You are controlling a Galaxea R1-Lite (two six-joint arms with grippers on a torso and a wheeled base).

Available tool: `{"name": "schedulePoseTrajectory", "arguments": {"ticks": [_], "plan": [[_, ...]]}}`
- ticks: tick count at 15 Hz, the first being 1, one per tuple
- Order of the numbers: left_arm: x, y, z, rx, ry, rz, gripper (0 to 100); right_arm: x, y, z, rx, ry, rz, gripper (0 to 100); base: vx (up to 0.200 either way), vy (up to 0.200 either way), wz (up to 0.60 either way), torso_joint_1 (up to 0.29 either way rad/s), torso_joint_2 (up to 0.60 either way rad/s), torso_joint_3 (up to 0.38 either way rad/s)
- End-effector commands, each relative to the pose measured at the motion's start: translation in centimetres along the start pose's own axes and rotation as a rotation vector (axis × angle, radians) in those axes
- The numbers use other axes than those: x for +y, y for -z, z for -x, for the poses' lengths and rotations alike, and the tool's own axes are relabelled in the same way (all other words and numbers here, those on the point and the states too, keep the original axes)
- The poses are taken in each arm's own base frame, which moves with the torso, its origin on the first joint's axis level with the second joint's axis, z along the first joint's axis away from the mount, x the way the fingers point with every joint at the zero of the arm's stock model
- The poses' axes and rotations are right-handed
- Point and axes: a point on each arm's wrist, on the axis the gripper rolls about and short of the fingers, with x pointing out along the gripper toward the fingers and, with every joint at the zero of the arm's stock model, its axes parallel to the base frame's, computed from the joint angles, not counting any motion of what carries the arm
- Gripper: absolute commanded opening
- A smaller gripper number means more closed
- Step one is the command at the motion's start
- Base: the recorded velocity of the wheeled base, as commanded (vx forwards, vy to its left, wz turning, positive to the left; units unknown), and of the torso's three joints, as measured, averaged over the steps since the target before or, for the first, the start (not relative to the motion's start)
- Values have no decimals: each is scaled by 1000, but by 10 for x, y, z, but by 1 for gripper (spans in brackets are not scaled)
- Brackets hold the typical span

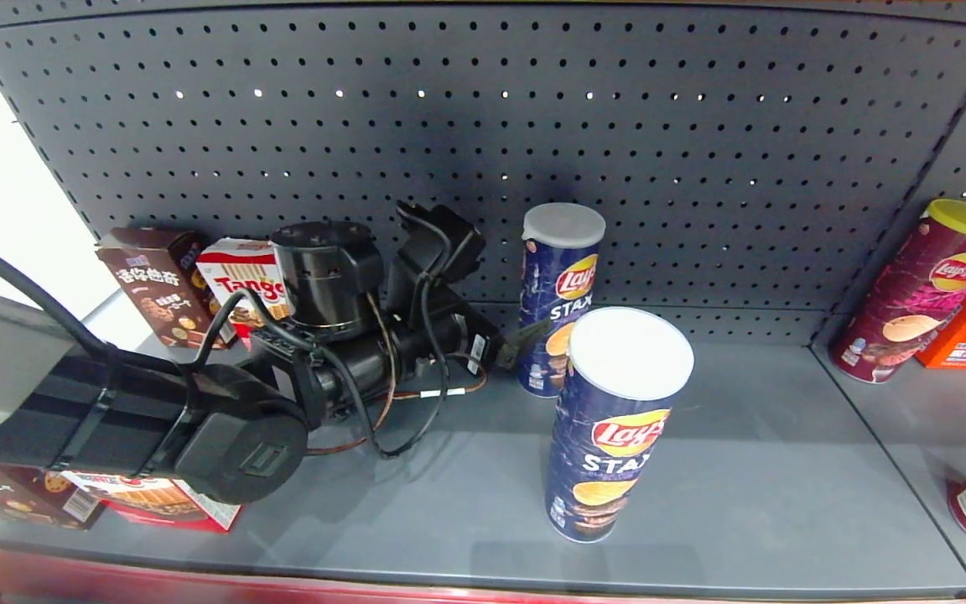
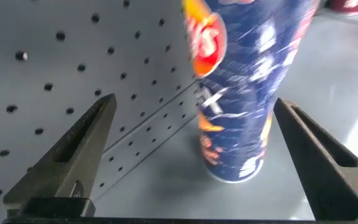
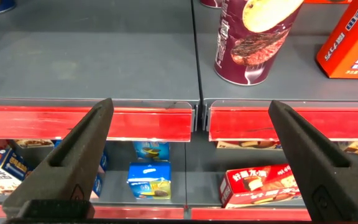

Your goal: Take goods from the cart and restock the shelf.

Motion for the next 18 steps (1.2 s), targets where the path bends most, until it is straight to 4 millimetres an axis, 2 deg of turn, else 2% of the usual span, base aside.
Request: {"name": "schedulePoseTrajectory", "arguments": {"ticks": [1,10,12,14,17,18], "plan": [[0,6,-3,17,-8,-5,100,0,0,0,-1,0,1,100,0,0,0,0,0,0],[2,11,-3,42,-48,-24,100,0,0,0,-1,0,-1,100,0,0,0,0,0,0],[2,-1,8,13,-46,-22,100,0,0,0,-1,0,-1,100,0,0,0,0,0,0],[2,-5,17,9,-49,-20,100,0,0,0,1,-1,-1,100,0,0,0,0,0,0],[8,-1,31,39,-77,-23,100,0,0,0,1,-1,-1,100,0,0,0,0,0,0],[12,3,35,75,-142,-24,100,0,0,0,-1,0,1,100,0,0,0,0,0,0]]}}
